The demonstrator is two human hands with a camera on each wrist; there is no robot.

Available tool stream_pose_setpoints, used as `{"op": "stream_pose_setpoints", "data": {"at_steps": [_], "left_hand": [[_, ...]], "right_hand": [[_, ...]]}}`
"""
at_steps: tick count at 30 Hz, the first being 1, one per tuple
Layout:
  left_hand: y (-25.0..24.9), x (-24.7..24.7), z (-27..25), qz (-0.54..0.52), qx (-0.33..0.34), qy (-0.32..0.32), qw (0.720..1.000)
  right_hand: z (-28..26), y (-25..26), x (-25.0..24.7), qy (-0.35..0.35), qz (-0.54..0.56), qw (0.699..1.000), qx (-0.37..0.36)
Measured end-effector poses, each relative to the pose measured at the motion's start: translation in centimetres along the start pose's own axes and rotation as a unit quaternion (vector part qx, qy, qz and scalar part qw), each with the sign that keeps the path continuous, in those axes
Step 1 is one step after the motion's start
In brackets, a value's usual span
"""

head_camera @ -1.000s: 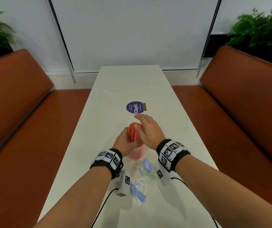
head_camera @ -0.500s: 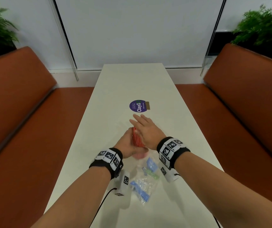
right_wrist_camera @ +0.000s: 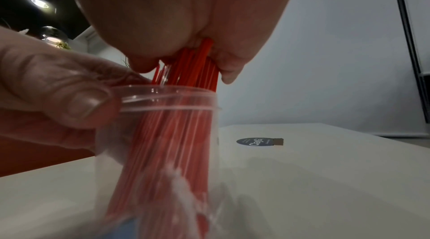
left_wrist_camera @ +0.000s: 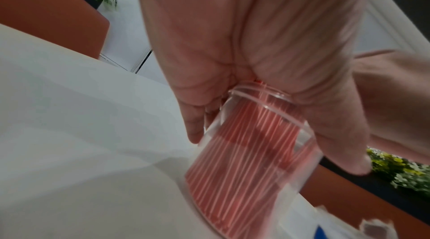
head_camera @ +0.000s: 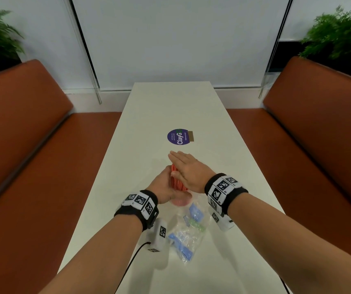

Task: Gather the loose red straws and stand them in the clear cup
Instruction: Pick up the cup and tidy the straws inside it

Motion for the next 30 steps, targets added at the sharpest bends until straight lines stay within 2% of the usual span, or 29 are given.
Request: {"op": "stream_pose_setpoints", "data": {"at_steps": [3,5,8,10,12,14,17,19,24,30], "left_hand": [[0.2,0.0,-0.1,0.01,-0.017,-0.001,1.0],[0.0,-0.2,-0.4,0.017,-0.021,-0.004,1.0],[-0.5,-0.5,-1.1,0.026,-0.017,-0.01,0.999],[-0.7,-0.8,-1.5,0.031,-0.02,-0.011,0.999],[-0.6,-1.0,-1.9,0.04,-0.029,-0.009,0.999],[-0.4,-1.3,-2.5,0.062,-0.05,-0.008,0.997],[0.4,-1.5,-3.7,0.111,-0.092,-0.018,0.989],[0.9,-1.7,-4.7,0.132,-0.108,-0.029,0.985],[2.6,-1.1,-7.9,0.176,-0.152,-0.01,0.973],[3.2,-0.2,-14.0,0.235,-0.148,0.041,0.96]], "right_hand": [[-0.2,0.0,0.0,0.013,0.015,1.0,0.008],[-0.5,-0.3,-0.9,-0.02,0.067,0.997,0.016],[-1.7,-1.8,-2.4,-0.085,0.166,0.98,0.064],[-2.8,-3.2,-2.4,-0.087,0.185,0.972,0.114],[-4.1,-4.7,-1.9,-0.041,0.156,0.97,0.181],[-5.6,-5.5,-0.8,0.038,0.127,0.961,0.244],[-8.1,-5.4,1.1,0.111,0.175,0.938,0.278],[-9.3,-5.3,1.9,0.12,0.186,0.932,0.287],[-11.0,-4.2,4.3,0.188,0.113,0.937,0.274],[-11.3,-2.1,4.9,0.191,0.111,0.94,0.26]]}}
Point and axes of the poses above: each hand's wrist, its own z-axis towards the middle knuckle, its own x-axis out of the palm, y = z × x, the point moved 9 cm from there along z, towards the middle knuckle, and after that the axes turned 1 degree about x, right-handed, at the moved point
